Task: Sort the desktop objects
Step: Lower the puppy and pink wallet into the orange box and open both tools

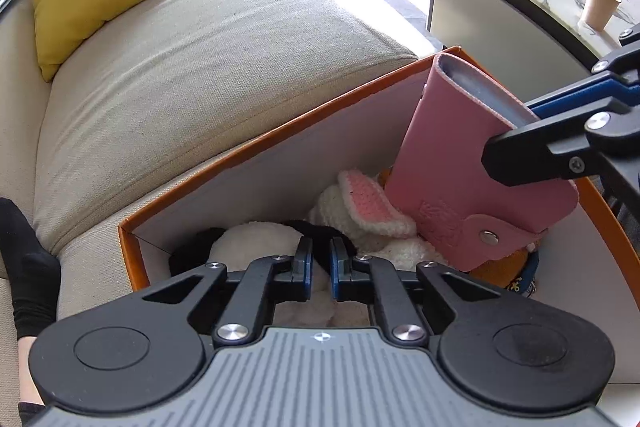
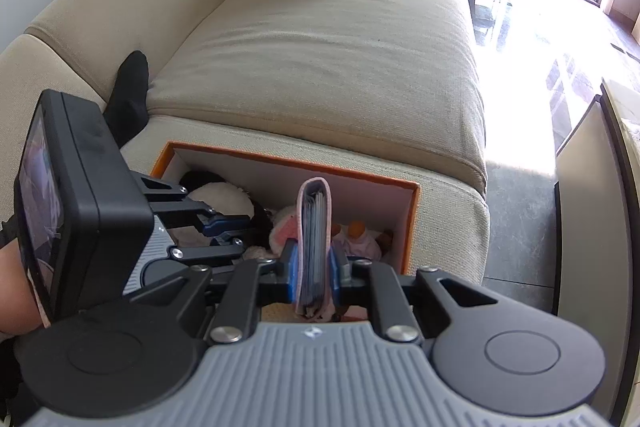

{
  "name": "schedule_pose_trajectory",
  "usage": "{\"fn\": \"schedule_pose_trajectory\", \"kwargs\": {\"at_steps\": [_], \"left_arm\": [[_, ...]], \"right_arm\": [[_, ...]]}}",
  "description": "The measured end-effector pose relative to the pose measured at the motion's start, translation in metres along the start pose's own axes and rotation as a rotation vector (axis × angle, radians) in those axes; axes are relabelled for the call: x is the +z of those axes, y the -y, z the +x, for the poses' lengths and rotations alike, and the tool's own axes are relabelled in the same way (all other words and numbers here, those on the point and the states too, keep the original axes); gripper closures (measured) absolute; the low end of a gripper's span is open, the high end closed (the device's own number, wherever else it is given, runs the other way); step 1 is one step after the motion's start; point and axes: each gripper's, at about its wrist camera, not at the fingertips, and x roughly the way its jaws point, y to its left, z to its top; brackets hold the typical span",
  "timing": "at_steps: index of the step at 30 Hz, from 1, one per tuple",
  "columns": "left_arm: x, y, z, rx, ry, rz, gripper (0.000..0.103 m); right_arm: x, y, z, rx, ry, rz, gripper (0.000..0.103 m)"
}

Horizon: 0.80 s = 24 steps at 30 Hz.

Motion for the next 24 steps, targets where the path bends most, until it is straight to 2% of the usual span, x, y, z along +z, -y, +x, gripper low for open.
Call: {"fn": "schedule_pose_trajectory", "kwargs": {"at_steps": [7, 13, 18, 24], "left_arm": [[-0.011, 0.006, -0.037, -0.016, 0.076, 0.007, 0.091], [-0.029, 0.007, -0.079, -0.032, 0.16, -0.009, 0.091], [-0.054, -0.002, -0.107, -0.065, 0.203, -0.061, 0.091], [-0.086, -0.012, -0.123, -0.072, 0.232, -0.139, 0.091]], "right_arm": [[-0.006, -0.005, -0.015, -0.018, 0.01, -0.007, 0.087], [-0.024, -0.013, -0.044, 0.005, 0.019, -0.04, 0.087], [-0.049, -0.017, -0.055, 0.029, -0.033, -0.034, 0.087], [-0.079, -0.019, -0.037, -0.016, -0.134, -0.016, 0.087]]}}
